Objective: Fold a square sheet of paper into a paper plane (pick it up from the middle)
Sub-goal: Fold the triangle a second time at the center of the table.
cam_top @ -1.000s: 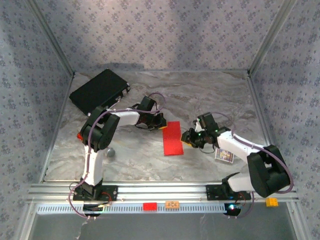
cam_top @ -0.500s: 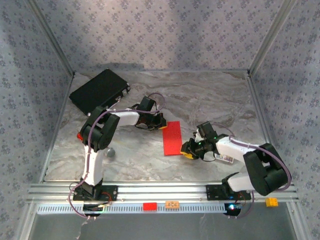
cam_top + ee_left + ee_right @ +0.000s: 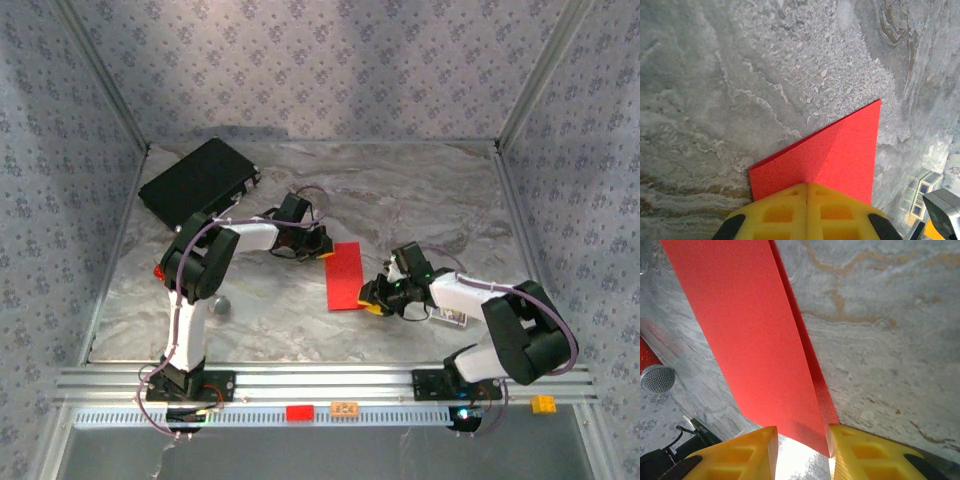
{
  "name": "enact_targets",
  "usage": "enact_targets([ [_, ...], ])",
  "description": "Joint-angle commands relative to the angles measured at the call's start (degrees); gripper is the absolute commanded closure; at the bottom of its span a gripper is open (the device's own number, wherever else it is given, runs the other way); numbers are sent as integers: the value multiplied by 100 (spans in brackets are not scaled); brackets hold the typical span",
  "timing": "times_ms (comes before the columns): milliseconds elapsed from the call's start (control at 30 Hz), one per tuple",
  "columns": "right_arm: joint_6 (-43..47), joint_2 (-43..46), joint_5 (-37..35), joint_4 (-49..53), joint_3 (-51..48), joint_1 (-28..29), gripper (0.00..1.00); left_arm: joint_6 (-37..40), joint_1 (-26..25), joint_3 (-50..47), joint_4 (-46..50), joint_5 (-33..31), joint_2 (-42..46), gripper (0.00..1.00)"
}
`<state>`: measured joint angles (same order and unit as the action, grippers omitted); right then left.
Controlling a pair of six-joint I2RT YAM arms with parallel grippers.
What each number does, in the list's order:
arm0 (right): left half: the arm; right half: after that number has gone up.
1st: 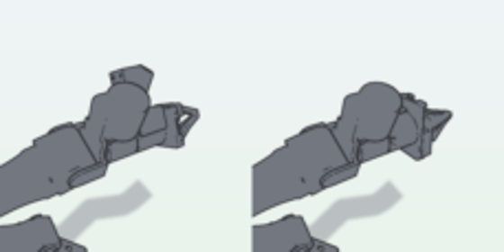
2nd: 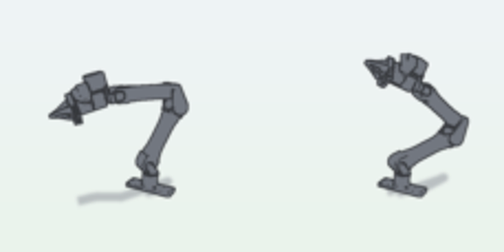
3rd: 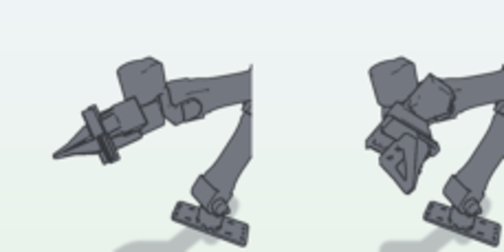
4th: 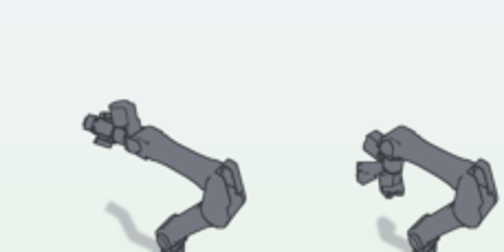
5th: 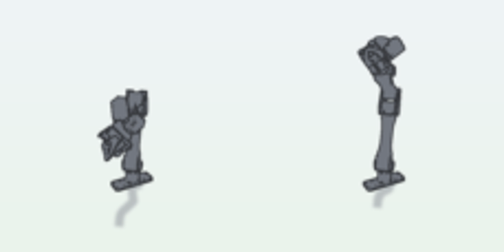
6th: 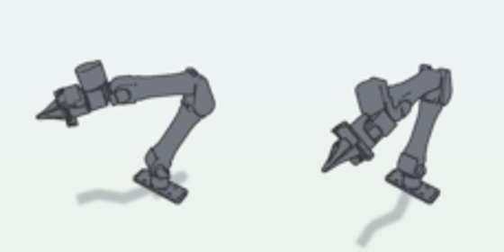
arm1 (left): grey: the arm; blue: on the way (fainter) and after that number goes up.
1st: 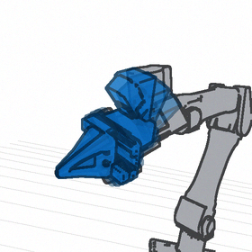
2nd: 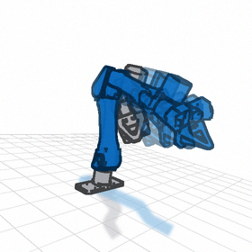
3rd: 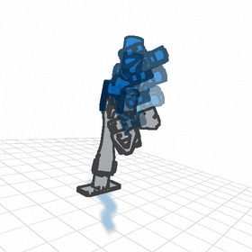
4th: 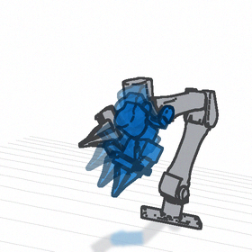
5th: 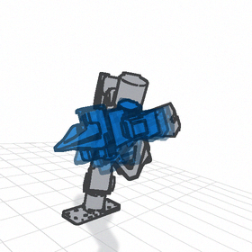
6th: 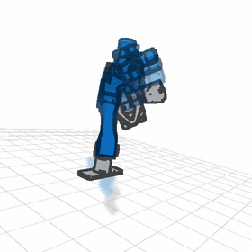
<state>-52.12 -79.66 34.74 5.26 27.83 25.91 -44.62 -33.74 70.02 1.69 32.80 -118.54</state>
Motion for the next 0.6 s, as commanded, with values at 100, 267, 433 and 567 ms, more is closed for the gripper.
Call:
enact_targets([
  [100,-8,23,28,-154,97,-43,66,-9,6,-155,269,-132,-125,96],
  [267,39,-163,235,-475,211,-211,65,-20,7,-138,253,-102,-156,96],
  [433,106,-427,375,-639,352,-374,64,-19,7,-122,251,-96,-152,96],
  [567,39,-632,492,-920,352,-429,64,-26,0,-111,236,-80,-168,96],
])
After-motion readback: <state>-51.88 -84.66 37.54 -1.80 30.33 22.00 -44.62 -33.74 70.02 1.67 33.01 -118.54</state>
